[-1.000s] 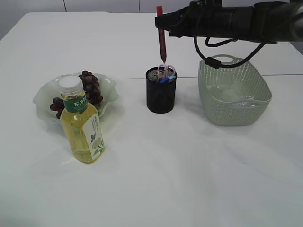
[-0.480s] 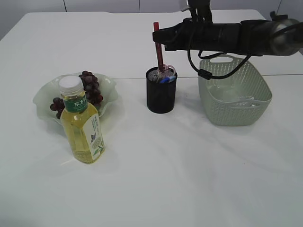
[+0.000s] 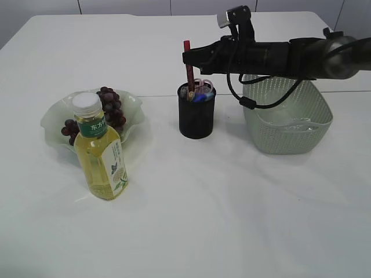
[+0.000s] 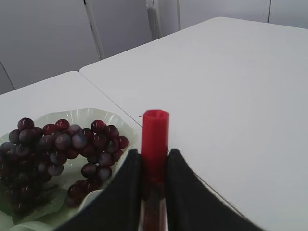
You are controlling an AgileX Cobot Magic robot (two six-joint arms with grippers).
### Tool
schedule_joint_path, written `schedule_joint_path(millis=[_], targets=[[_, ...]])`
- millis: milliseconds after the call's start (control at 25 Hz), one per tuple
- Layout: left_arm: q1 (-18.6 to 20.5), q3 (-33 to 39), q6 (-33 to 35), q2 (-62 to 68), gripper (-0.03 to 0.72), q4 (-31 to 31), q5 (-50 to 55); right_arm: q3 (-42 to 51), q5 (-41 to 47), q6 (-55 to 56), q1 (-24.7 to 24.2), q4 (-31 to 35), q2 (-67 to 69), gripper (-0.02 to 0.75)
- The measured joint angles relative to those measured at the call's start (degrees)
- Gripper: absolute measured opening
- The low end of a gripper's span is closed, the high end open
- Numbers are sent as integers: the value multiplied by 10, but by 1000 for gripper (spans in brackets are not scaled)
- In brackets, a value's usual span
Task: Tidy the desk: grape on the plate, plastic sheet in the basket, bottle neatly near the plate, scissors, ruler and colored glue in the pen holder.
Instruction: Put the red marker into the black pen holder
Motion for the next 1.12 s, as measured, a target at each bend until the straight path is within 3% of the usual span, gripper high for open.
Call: schedule_joint_path(millis=[320, 560, 920, 1000, 1120], targets=[[0, 0, 0, 0, 486, 0, 0, 0, 1, 0, 0, 0, 1, 133], [0, 0, 0, 0, 486, 0, 0, 0, 4, 0, 0, 0, 1, 276], [0, 0, 0, 0, 486, 0, 0, 0, 7, 43, 0, -5, -5, 302], [0, 0, 0, 0, 486, 0, 0, 0, -15, 107, 0, -44, -23, 303], [0, 0, 0, 0, 486, 0, 0, 0, -50, 258, 0, -187, -70, 303]])
